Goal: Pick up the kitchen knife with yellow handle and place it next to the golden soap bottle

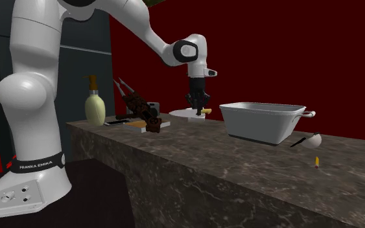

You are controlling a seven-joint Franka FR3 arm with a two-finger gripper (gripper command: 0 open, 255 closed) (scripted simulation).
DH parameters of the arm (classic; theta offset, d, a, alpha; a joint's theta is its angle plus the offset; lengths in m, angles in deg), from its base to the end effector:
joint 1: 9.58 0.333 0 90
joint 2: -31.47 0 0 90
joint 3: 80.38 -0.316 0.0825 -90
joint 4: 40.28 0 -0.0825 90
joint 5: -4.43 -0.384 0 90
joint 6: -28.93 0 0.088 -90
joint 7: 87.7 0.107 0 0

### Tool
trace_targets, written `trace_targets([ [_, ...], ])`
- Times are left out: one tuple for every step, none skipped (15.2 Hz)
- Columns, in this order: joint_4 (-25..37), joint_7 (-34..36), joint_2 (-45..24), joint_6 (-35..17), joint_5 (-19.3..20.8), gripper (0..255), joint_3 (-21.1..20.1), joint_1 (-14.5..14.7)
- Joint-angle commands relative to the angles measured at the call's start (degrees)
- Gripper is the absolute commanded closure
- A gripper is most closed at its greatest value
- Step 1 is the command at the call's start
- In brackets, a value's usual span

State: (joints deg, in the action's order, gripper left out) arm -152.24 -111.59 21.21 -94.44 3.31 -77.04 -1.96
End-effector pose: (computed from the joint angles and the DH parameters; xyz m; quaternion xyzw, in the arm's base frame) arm 0.5946 0.0464 0.3893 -0.9710 -0.2387 -0.0106 0.0013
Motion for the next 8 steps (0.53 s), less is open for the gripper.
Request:
trace_targets([
  [0.66, 0.11, 0.76, 1.44, 0.08, 255, -0.01, 0.05],
  [1.08, 0.13, 1.05, 2.15, 0.11, 255, 0.00, 0.05],
  [1.51, 0.15, 1.33, 2.86, 0.13, 255, 0.00, 0.05],
  [1.95, 0.17, 1.60, 3.57, 0.16, 255, 0.00, 0.06],
  [2.40, 0.19, 1.86, 4.28, 0.18, 255, 0.01, 0.06],
  [2.87, 0.21, 2.11, 5.00, 0.20, 255, 0.01, 0.06],
  [3.35, 0.22, 2.35, 5.72, 0.22, 255, 0.01, 0.06],
  [3.84, 0.24, 2.58, 6.44, 0.24, 255, 0.02, 0.07],
])
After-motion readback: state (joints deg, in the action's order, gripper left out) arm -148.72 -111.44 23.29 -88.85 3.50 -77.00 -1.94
